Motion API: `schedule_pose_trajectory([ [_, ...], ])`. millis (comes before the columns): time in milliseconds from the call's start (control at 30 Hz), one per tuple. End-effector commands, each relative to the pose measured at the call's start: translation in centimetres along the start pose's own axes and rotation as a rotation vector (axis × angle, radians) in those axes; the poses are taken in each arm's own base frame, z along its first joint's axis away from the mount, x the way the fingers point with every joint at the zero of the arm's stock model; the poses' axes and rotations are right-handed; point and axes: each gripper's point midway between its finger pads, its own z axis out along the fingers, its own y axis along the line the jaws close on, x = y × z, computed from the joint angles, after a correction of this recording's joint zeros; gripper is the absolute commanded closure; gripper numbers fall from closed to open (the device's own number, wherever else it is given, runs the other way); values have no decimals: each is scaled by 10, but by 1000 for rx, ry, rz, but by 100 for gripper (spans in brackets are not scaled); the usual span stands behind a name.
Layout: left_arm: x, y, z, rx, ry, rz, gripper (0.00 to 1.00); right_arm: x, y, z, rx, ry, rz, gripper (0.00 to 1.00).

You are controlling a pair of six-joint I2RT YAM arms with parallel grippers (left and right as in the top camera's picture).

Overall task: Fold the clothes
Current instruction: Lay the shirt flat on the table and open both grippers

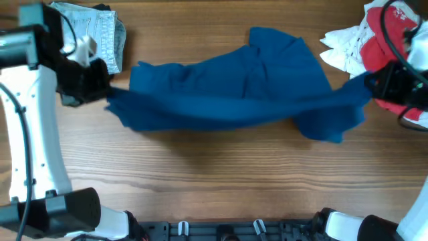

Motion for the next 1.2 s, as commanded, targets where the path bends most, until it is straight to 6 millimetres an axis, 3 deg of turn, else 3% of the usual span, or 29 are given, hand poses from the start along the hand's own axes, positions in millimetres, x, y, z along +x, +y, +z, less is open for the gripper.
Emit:
schedule_pose_trajectory([
  [0, 33, 3, 24, 32, 125, -56, 96, 36, -9, 20, 15, 103, 65, 96],
  [200, 59, 17, 63, 7, 261, -155, 96, 80, -26, 66, 6, 277, 165, 96],
  [400, 72, 27, 92, -12, 299, -268, 96, 119, -39, 100, 10, 404, 248, 96],
  [567, 87, 36, 117, -31, 346, -334, 96, 148, -46, 119, 9, 484, 284, 96],
  [667, 100, 41, 131, -41, 382, -352, 96, 152, -47, 124, 15, 489, 312, 94],
  [767, 113, 46, 144, -53, 416, -386, 96, 152, -48, 124, 18, 489, 311, 77],
  [867, 124, 50, 153, -64, 442, -415, 95, 152, -48, 123, 18, 491, 312, 54],
  [1000, 128, 52, 157, -67, 451, -417, 64, 153, -48, 123, 18, 492, 313, 42],
  [1033, 128, 52, 157, -66, 450, -417, 51, 153, -48, 123, 18, 492, 313, 41],
  [1067, 128, 52, 157, -66, 451, -417, 32, 152, -48, 123, 18, 492, 313, 40],
  [1167, 128, 52, 158, -66, 450, -416, 17, 151, -48, 124, 15, 484, 298, 37],
])
